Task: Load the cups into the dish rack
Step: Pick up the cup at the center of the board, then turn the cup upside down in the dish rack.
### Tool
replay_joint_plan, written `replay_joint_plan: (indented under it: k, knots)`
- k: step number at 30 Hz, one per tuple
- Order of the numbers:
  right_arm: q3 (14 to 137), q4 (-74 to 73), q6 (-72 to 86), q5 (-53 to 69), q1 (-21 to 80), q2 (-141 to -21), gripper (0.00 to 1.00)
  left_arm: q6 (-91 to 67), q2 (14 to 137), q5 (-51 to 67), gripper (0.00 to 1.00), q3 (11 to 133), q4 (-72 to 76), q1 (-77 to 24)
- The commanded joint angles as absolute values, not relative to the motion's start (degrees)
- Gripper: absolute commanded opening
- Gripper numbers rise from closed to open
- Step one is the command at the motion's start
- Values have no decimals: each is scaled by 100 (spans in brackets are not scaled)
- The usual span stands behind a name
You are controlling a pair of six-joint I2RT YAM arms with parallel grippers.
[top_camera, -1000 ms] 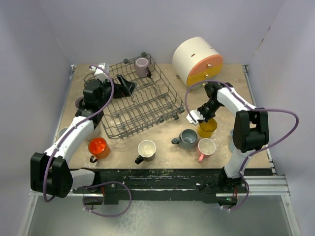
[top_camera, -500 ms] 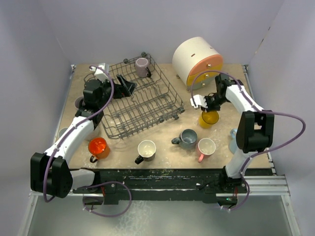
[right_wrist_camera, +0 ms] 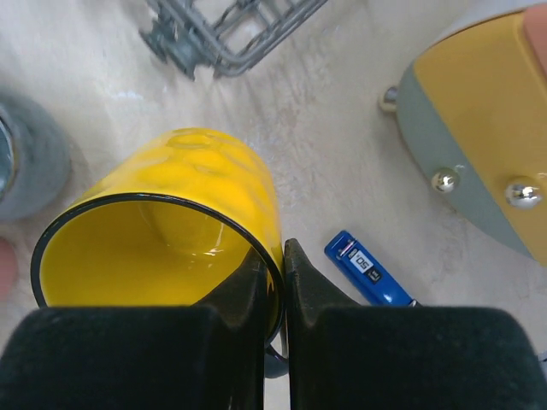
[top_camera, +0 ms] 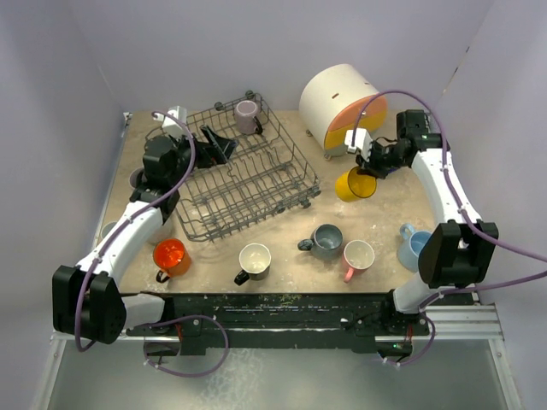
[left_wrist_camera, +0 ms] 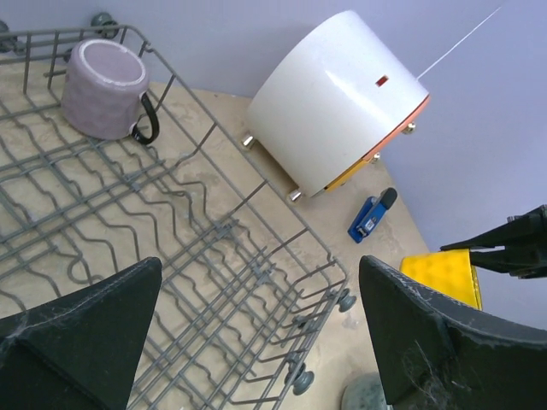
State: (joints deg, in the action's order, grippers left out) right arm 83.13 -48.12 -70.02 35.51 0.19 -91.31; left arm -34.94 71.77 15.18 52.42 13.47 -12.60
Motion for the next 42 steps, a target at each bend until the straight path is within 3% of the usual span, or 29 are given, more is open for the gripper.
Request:
replay_joint_plan:
  k: [1, 11, 16, 20, 32, 42]
  knots:
    - [8999, -4915, -6130, 4560, -39, -8807, 0, -3735, 7101, 1727, 99, 5724, 1985, -1222]
    - [9664, -4119, -4082, 5774, -44, -8587, 0, -4141, 7267, 2135, 99, 6148, 2720, -1219]
    - [9261, -2301, -1624, 5958, -45, -8251, 0, -4651, 7506, 2413, 100, 6278, 3272, -1222]
    - [8857, -450, 372, 5902, -46, -8018, 0, -5083, 7691, 2589, 100, 6331, 3752, -1222]
    - [8573, 2177, 3835, 5327, -34, -8260, 0, -6680, 8316, 2788, 98, 6293, 4862, -1217]
    - [8427, 2769, 5353, 4612, 166, -8397, 0, -7848, 8937, 3030, 96, 6245, 5867, -1317]
